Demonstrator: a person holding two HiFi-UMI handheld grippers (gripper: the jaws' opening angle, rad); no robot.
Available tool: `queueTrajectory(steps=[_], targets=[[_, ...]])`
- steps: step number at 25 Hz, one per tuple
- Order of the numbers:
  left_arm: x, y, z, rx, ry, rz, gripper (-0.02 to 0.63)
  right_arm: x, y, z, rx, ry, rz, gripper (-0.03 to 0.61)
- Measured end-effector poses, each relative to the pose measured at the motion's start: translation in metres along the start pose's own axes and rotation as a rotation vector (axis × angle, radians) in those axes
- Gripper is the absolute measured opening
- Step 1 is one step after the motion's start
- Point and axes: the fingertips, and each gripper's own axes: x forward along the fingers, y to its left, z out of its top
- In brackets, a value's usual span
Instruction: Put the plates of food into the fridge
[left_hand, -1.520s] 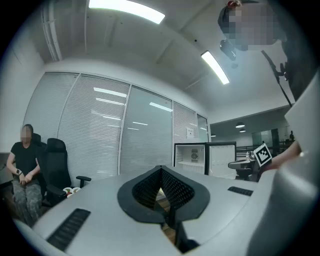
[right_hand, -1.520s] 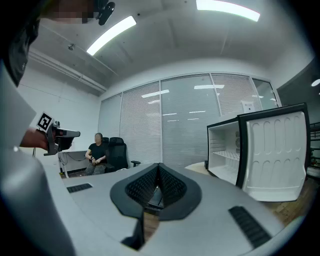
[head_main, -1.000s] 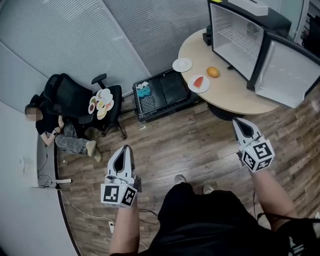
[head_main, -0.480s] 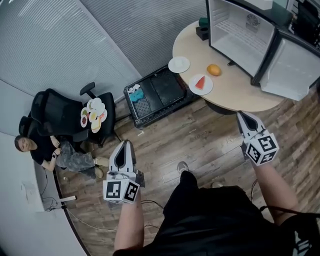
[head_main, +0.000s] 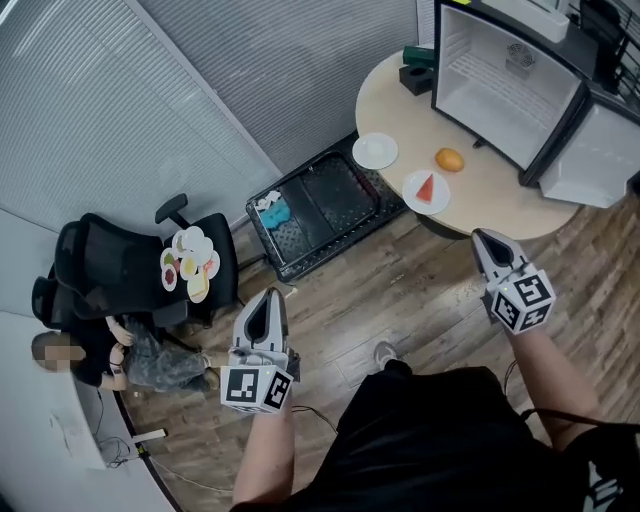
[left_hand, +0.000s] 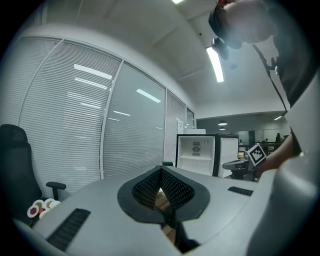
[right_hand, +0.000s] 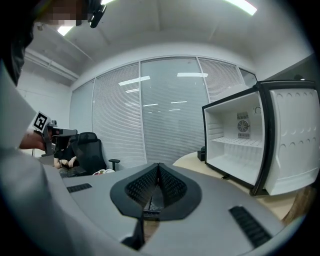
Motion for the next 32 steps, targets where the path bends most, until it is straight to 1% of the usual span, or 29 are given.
queueTrajectory(steps=[4, 8, 11, 13, 19, 21, 25, 29, 32], targets=[[0.022, 0.028, 0.003, -0.005, -0.017, -0.04, 0.003, 0.028, 0.018, 0.007, 0.051, -0.027, -0.03, 0.005], [0.047, 0.044, 0.017, -0.008, -0.043, -0.072, 0.003, 0.043, 0.03, 0.005, 0.041, -0.015, -0.032, 0.005], [0.065, 0.048, 0.026, 0.009, -0.048, -0.104, 0.003, 0.051, 0.024, 0.005, 0.04, -0.007, -0.056, 0.003], [0.075, 0.053, 0.026, 0.015, -0.04, -0.112, 0.003, 0.058, 0.019, 0.003, 0.045, -0.003, -0.07, 0.005], [0.108, 0.075, 0.017, 0.025, 0.001, -0.086, 0.003, 0.103, -0.005, -0.006, 0.057, 0.009, -0.074, 0.003], [0.129, 0.083, 0.018, 0.031, 0.01, -0.089, 0.003, 0.125, -0.012, -0.006, 0.049, 0.016, -0.072, 0.004], [0.18, 0.093, 0.028, 0.04, 0.002, -0.108, 0.003, 0.167, -0.014, 0.003, -0.002, 0.021, -0.024, 0.003], [0.237, 0.089, 0.037, 0.036, 0.004, -0.155, 0.003, 0.196, -0.039, 0.017, 0.015, 0.02, -0.042, 0.005], [0.281, 0.081, 0.053, 0.048, -0.009, -0.203, 0.003, 0.209, -0.06, 0.028, 0.013, 0.021, -0.054, 0.005]])
